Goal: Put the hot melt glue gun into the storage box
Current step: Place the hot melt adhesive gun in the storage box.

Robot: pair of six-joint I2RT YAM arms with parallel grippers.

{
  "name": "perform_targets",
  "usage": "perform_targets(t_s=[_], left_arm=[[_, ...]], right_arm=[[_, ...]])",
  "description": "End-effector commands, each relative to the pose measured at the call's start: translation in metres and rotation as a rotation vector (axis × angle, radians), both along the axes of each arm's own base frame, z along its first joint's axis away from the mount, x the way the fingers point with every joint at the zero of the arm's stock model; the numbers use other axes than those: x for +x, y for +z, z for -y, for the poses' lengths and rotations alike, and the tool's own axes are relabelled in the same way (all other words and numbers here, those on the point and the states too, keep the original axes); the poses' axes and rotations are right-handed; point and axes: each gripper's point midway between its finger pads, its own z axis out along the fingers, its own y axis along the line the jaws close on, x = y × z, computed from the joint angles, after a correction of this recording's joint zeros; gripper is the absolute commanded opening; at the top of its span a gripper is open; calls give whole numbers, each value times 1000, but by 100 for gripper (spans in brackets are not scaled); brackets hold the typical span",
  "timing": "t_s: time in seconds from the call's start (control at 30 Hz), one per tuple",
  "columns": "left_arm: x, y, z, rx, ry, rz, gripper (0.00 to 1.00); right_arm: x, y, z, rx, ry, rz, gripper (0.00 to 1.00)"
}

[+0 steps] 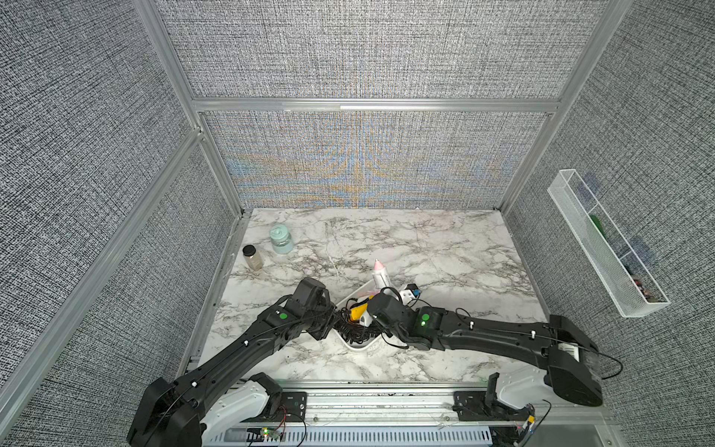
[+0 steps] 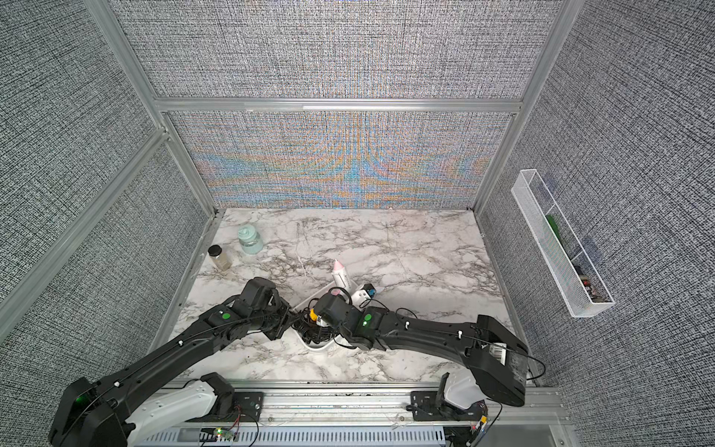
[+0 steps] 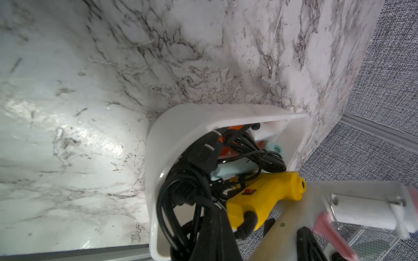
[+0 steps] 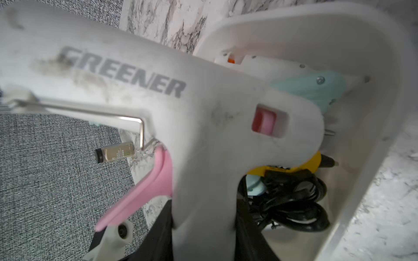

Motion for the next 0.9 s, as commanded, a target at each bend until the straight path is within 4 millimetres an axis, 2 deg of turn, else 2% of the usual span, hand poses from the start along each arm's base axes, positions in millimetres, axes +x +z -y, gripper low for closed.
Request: perform_targets(t_s=[0.0, 0.2, 0.37, 0.53, 0.67, 0.87], left_arm=[[-3, -4, 6, -5, -51, -19, 0], [-8, -3, -1, 17, -46, -16, 0], [-11, -2, -5, 29, -50, -20, 0], [-6, 10, -10, 56, -43, 14, 0], [-1, 24, -16, 73, -44, 38, 0], [5, 37, -16, 78, -47, 59, 0]], right_arm=[[-4, -4, -18, 52, 19, -18, 0], [-15, -23, -24, 36, 40, -62, 0], [-29, -45, -31, -1, 84, -118, 0], [-41, -67, -23, -52, 98, -184, 0], [-43, -62, -13, -69, 87, -180, 0], [-49, -57, 0, -81, 70, -192, 24]])
